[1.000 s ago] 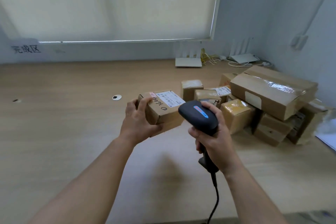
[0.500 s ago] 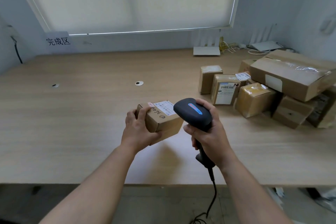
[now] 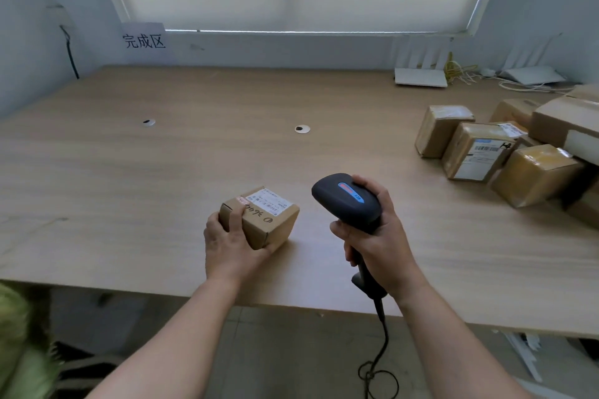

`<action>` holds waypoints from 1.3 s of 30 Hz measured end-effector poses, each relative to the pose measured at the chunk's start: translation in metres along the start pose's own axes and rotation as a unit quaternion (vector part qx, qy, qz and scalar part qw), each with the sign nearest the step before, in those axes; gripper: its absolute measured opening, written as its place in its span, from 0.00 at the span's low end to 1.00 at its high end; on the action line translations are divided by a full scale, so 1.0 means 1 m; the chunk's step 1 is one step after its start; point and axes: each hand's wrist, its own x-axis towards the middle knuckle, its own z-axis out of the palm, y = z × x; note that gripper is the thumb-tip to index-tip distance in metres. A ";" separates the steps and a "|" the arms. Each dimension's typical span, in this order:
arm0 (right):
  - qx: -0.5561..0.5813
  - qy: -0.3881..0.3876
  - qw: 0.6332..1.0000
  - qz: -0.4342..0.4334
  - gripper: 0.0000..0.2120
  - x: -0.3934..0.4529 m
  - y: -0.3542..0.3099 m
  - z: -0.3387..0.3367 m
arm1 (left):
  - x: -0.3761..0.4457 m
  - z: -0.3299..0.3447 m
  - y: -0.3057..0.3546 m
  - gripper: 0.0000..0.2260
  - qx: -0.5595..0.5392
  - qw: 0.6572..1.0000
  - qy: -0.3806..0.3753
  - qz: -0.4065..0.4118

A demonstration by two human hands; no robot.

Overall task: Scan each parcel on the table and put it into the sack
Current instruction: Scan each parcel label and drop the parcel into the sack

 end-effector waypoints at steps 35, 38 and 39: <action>-0.010 0.010 1.000 -0.006 0.32 0.027 0.002 0.050 | 0.055 -0.031 -0.031 0.30 0.125 0.983 -0.129 0.024; 0.005 0.010 1.000 0.002 0.32 0.025 0.004 0.043 | 0.053 -0.032 -0.017 0.29 0.174 0.965 -0.192 0.029; 0.010 0.008 1.000 0.005 0.31 0.024 0.005 0.041 | 0.053 -0.033 -0.014 0.29 0.185 0.962 -0.198 0.028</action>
